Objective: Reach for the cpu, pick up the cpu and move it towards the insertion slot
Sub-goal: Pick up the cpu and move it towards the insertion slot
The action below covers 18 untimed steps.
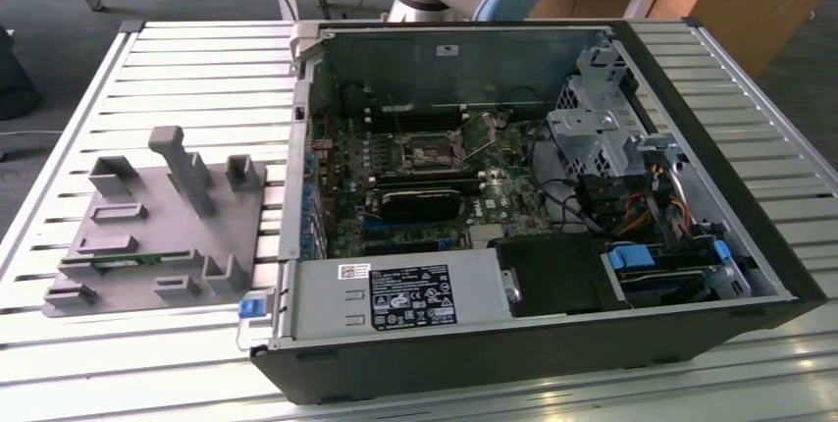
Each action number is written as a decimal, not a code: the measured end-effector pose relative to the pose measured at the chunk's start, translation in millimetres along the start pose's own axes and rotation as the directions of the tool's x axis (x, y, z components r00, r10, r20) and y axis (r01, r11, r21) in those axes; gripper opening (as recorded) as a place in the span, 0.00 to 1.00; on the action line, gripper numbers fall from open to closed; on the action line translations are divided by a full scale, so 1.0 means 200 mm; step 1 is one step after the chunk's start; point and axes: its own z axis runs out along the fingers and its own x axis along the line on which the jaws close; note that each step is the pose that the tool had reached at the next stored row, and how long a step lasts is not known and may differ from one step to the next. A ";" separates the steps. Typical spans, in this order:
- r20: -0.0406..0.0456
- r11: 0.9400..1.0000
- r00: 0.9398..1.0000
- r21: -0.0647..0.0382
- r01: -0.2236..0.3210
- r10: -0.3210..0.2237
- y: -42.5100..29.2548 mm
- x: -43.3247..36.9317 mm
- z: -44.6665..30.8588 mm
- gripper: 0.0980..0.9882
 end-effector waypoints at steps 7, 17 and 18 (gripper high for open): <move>0.000 1.000 1.000 0.000 0.000 0.000 -0.002 -0.077 0.000 0.50; 0.000 1.000 1.000 0.000 0.000 0.000 -0.005 -0.191 -0.001 0.50; 0.000 1.000 1.000 0.000 0.000 0.000 -0.005 -0.198 -0.001 0.50</move>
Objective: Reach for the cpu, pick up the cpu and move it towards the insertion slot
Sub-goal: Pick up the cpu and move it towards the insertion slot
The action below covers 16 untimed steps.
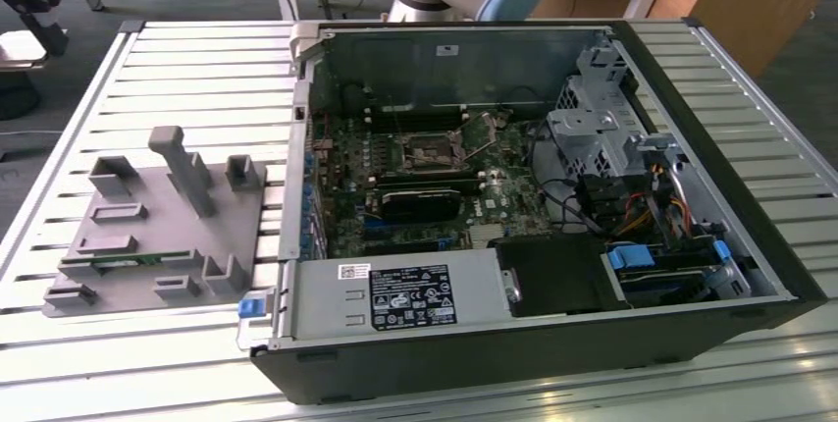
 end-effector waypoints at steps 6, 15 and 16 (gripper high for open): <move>0.000 1.000 1.000 0.000 0.000 0.000 -0.001 -0.032 0.000 0.50; 0.000 1.000 1.000 0.000 0.000 0.000 -0.003 -0.102 0.000 0.50; 0.000 1.000 1.000 0.000 0.000 0.000 -0.003 -0.108 0.000 0.50</move>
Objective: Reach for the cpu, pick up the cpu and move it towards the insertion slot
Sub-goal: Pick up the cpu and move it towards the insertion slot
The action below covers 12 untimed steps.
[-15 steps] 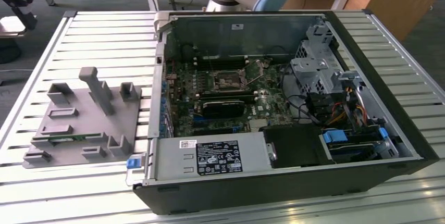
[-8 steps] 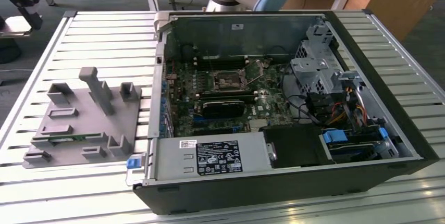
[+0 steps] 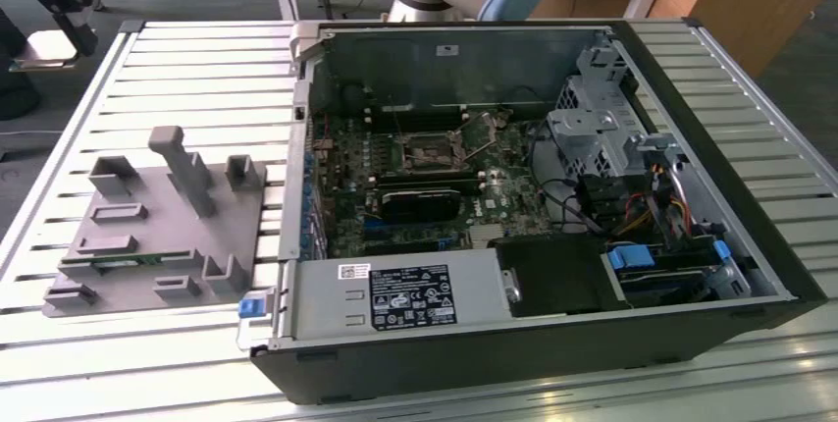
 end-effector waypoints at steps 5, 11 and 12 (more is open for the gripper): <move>0.000 1.000 1.000 0.000 0.000 0.000 -0.001 -0.031 0.000 0.50; 0.000 1.000 1.000 0.000 0.000 0.000 -0.002 -0.065 0.000 0.50; 0.000 1.000 1.000 0.000 0.000 0.000 -0.002 -0.071 -0.001 0.50</move>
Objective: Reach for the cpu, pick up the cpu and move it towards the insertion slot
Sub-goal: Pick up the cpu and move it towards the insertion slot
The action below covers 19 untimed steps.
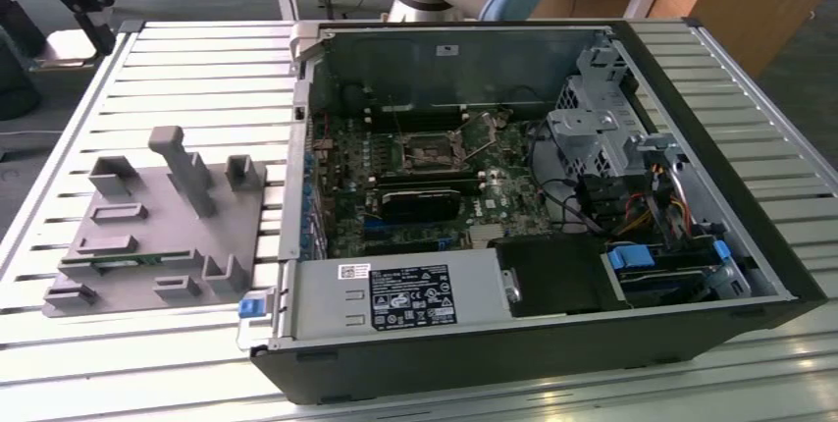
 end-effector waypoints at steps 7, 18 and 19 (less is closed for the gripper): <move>0.000 1.000 1.000 0.000 0.000 0.000 -0.001 -0.039 0.000 0.50; 0.000 1.000 1.000 0.000 0.000 0.000 -0.003 -0.094 0.000 0.50; 0.000 1.000 1.000 0.000 0.000 0.000 -0.003 -0.099 0.000 0.50</move>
